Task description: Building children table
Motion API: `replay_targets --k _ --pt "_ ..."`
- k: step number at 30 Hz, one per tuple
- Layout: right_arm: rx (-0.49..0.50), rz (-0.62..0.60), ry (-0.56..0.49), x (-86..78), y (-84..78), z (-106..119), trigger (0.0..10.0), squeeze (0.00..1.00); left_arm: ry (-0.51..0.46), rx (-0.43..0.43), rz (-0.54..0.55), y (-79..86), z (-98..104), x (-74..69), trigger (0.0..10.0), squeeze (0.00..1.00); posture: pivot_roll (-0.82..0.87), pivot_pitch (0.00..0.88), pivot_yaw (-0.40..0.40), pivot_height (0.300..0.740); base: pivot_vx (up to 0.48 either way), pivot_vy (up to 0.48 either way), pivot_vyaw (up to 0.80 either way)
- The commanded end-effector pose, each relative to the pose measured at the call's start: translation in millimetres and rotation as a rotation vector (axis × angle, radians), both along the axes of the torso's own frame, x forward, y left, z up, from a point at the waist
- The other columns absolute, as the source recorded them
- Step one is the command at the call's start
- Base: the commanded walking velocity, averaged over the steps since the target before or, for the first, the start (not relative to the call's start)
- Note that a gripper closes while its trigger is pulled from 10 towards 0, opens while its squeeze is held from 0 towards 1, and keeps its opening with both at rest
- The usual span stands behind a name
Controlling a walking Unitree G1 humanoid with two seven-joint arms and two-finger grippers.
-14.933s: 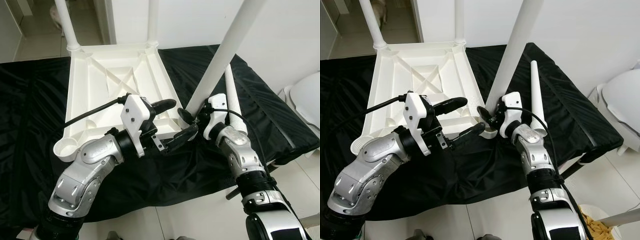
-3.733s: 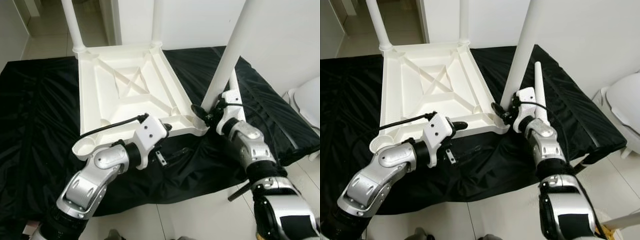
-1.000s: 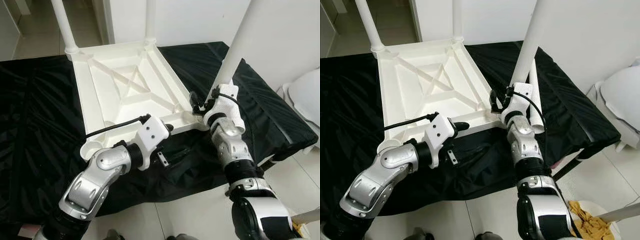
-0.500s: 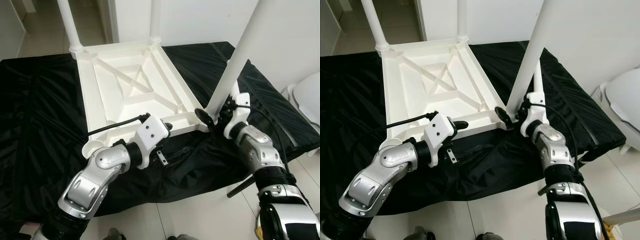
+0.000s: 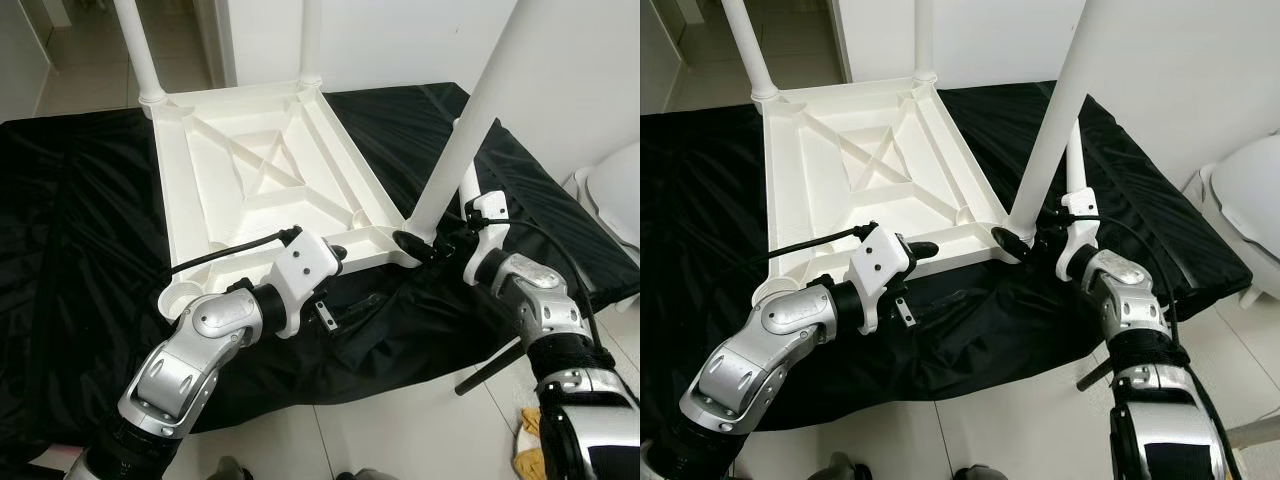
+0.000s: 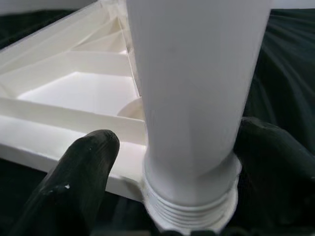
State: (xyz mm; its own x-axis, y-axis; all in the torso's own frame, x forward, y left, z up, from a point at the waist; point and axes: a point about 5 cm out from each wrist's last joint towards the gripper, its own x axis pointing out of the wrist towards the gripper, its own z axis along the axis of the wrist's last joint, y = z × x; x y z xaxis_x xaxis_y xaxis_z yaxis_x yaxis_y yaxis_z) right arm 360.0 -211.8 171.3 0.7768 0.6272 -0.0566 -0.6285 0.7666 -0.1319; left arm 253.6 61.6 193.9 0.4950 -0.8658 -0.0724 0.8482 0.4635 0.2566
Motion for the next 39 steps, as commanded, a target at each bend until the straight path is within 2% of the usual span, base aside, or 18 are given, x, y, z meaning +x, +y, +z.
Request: replay_targets --k 1,9,11,15,16,17,31,36,39 --pt "-0.033 0.009 -0.016 2.9 -1.3 4 10.0 0.0 0.01 0.022 0.0 -1.6 -3 -0.3 10.0 0.0 -0.05 0.082 0.003 0.74 0.0 0.0 0.0" --pt "-0.056 -0.018 -0.041 8.0 3.1 4 10.0 0.0 0.015 0.023 0.0 -2.2 -3 -0.7 10.0 0.0 -0.05 0.08 0.001 0.74 0.0 0.0 0.0" --pt "-0.059 -0.014 -0.045 9.8 11.6 0 10.0 0.0 0.017 0.03 0.005 -2.0 -4 -0.1 10.0 0.0 -0.04 0.074 0.003 0.74 0.0 0.0 0.0" --pt "-0.064 0.001 -0.047 10.5 17.1 -3 9.6 0.0 0.019 0.034 0.007 -1.7 -5 0.6 10.0 0.0 -0.04 0.071 0.004 0.74 0.0 0.0 0.0" --pt "-0.059 0.004 -0.042 10.9 17.6 -4 2.6 0.0 0.019 0.036 0.008 -1.4 -5 0.8 10.0 0.0 -0.04 0.068 0.005 0.74 0.0 0.0 0.0" --pt "-0.061 0.003 -0.038 11.2 17.1 -5 0.0 0.0 0.018 0.038 0.008 -1.1 -5 1.0 10.0 0.0 -0.04 0.066 0.004 0.74 0.0 0.0 0.0" --pt "-0.034 0.016 -0.038 12.2 21.0 -7 0.0 0.0 0.019 0.039 0.01 -2.1 -4 2.1 10.0 0.0 -0.05 0.073 0.0 0.74 0.0 0.0 0.0" --pt "0.012 -0.016 -0.019 12.9 31.1 -12 0.0 0.0 0.018 0.036 0.015 -2.0 -4 2.7 10.0 0.0 -0.05 0.075 0.0 0.74 0.0 0.0 0.0" --pt "0.031 -0.079 -0.022 15.1 37.6 -13 0.0 0.0 0.018 0.036 0.015 -2.1 -4 2.9 10.0 0.0 -0.05 0.077 0.0 0.74 0.0 0.0 0.0"
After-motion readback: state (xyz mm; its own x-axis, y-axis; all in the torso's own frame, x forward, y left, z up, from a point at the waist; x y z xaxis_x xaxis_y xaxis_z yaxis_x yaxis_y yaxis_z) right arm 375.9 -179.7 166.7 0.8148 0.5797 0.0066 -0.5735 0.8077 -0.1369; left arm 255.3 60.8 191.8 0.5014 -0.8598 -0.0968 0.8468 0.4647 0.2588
